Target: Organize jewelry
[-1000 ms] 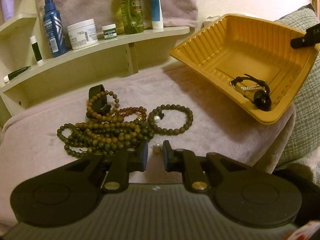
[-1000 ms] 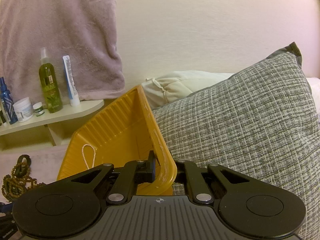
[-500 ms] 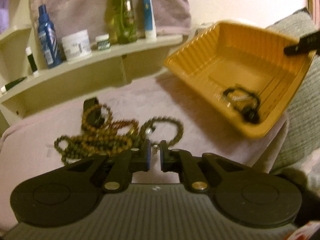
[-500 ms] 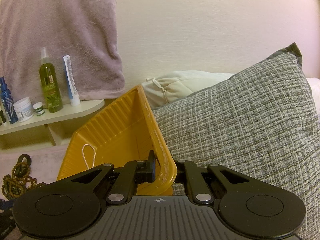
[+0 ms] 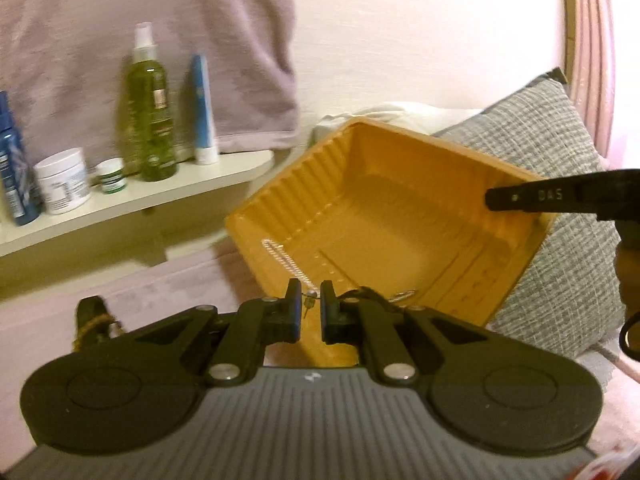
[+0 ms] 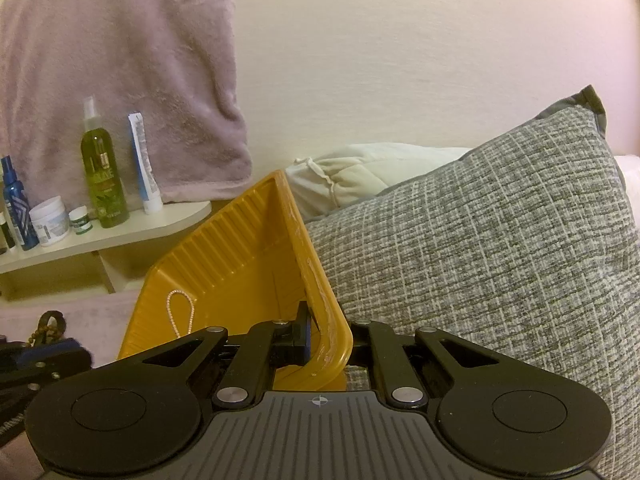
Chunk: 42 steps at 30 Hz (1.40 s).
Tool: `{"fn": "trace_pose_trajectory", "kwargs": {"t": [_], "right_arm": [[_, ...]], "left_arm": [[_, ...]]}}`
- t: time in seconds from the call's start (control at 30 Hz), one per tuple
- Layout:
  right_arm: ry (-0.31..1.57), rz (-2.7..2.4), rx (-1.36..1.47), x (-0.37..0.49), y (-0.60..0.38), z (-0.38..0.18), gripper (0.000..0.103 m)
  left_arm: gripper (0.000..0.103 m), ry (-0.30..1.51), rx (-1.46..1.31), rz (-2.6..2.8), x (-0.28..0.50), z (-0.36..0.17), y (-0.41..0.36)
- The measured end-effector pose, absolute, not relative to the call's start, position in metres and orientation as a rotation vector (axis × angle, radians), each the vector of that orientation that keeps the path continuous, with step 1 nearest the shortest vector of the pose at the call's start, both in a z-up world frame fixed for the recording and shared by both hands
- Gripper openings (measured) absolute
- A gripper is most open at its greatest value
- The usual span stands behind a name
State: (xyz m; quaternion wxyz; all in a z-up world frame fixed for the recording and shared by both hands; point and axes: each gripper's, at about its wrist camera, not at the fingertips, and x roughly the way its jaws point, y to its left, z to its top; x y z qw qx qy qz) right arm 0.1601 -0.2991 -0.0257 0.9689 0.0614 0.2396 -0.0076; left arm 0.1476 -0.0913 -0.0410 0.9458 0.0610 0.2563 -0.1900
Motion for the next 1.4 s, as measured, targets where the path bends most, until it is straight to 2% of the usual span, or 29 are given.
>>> {"fn": "trace_pose_trajectory", "kwargs": {"t": [0.37, 0.47, 1.0, 1.4], "right_arm": [[0.486, -0.02, 0.134, 0.157, -0.299, -0.026, 0.009], [0.485, -0.019, 0.134, 0.157, -0.299, -0.026, 0.009], [0.488, -0.028, 0.124, 0.154, -0.295, -0.026, 0.009], [0.493, -0.03, 0.121, 0.157, -0.295, -0.027, 0.009]], "left_arm": [[0.009, 0.548, 0.138, -0.427, 0.149, -0.053, -0.109], [0.02, 0.551, 0.138, -0.427, 0.147, -0.055, -0.108], [0.02, 0.582, 0.168, -0.225, 0.148, -0.071, -0.04], [0.016, 0.638, 0.237, -0.245, 0.174, -0.095, -0.031]]}}
